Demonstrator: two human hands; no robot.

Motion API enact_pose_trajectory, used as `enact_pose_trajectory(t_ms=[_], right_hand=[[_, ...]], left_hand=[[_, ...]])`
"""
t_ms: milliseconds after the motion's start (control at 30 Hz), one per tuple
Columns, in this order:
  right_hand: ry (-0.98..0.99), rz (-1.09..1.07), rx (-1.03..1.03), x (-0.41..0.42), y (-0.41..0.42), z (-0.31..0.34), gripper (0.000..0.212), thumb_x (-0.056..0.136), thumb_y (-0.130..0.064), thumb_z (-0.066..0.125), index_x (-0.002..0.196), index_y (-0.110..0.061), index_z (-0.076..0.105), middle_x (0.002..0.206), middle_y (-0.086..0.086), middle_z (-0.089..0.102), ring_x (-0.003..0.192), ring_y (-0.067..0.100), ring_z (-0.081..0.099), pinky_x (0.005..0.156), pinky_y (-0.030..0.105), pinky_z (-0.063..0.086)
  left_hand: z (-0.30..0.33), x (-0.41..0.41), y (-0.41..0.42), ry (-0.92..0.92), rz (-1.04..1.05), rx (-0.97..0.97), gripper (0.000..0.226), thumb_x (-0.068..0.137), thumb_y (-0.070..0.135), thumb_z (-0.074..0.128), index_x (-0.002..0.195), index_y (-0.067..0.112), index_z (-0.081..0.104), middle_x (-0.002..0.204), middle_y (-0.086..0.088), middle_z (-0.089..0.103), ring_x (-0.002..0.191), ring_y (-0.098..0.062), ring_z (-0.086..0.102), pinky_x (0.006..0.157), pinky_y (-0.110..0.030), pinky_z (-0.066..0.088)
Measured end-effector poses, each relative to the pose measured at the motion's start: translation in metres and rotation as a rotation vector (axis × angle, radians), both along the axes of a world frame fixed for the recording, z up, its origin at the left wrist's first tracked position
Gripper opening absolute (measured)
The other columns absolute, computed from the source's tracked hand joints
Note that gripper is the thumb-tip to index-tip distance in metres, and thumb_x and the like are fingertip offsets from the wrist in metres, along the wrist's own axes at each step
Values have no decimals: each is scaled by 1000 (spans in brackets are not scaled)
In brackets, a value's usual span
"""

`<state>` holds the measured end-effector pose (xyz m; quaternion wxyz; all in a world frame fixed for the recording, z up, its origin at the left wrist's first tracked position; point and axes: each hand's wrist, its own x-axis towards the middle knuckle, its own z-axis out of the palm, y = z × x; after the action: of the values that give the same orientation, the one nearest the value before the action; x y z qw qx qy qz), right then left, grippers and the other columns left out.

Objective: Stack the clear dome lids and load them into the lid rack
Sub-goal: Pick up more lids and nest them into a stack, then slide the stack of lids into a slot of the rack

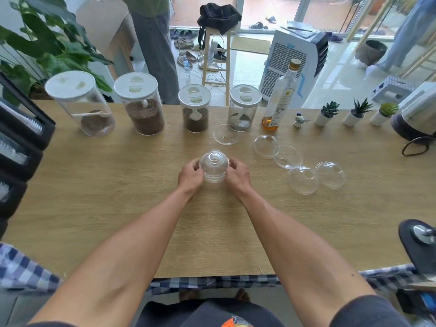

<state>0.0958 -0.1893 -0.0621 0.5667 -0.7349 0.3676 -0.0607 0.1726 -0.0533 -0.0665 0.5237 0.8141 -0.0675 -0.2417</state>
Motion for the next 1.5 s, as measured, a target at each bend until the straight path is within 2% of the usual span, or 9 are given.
enact_pose_trajectory(t_ms=[100,267,367,467,667,900,1267,1400,1500], right_hand=[[-87,-191,131,16,40,13,23,91,-10,66,112,-16,72,103,0,76,101,19,72,89,35,60],[-138,-264,272,17,41,6,18,89,-2,68,101,-15,73,98,9,79,87,19,73,78,33,58],[-147,-282,283,13,41,0,24,86,-4,71,108,-12,75,97,8,80,85,18,72,71,32,57],[-163,-286,296,9,53,5,21,87,-11,74,107,-17,76,95,2,80,80,13,71,68,28,54],[-235,-120,343,17,75,24,15,90,-11,72,101,-21,77,99,3,81,93,17,76,80,31,62],[-221,144,301,47,133,48,35,91,1,59,88,-29,77,82,-11,76,83,12,64,77,31,53],[-306,524,287,79,259,104,29,87,-10,64,102,-26,82,90,-10,79,82,10,67,81,35,58],[-378,633,271,98,316,150,28,89,-10,64,111,-17,80,91,-5,77,85,13,68,80,33,59],[-404,661,272,106,360,180,21,90,-10,60,97,-19,78,86,2,72,78,15,62,73,35,55]], left_hand=[[-2,17,33,80,35,-140,29,85,20,69,113,25,74,106,9,78,97,-11,71,94,-38,57],[7,19,30,261,127,-289,29,85,0,70,111,14,72,100,-6,74,61,-11,56,52,-22,42],[6,18,32,338,190,-333,28,88,-8,61,100,15,71,92,-6,72,78,-23,58,57,-28,41],[8,19,45,360,198,-370,25,90,-7,62,109,8,70,99,-10,73,81,-22,60,60,-30,46],[30,23,84,328,245,-446,27,89,0,74,116,1,67,110,-16,73,93,-25,69,94,-48,55],[65,18,152,271,452,-457,32,95,16,72,125,10,65,85,-3,71,60,-6,66,57,-25,54],[127,7,297,-9,709,-364,16,93,13,72,108,13,75,109,-17,76,105,-29,73,68,-36,63],[177,11,360,-144,750,-330,15,95,10,68,109,9,75,103,-17,76,92,-27,75,76,-43,64],[210,17,407,-187,773,-308,13,95,10,65,105,11,74,94,-12,71,81,-21,68,69,-39,64]])
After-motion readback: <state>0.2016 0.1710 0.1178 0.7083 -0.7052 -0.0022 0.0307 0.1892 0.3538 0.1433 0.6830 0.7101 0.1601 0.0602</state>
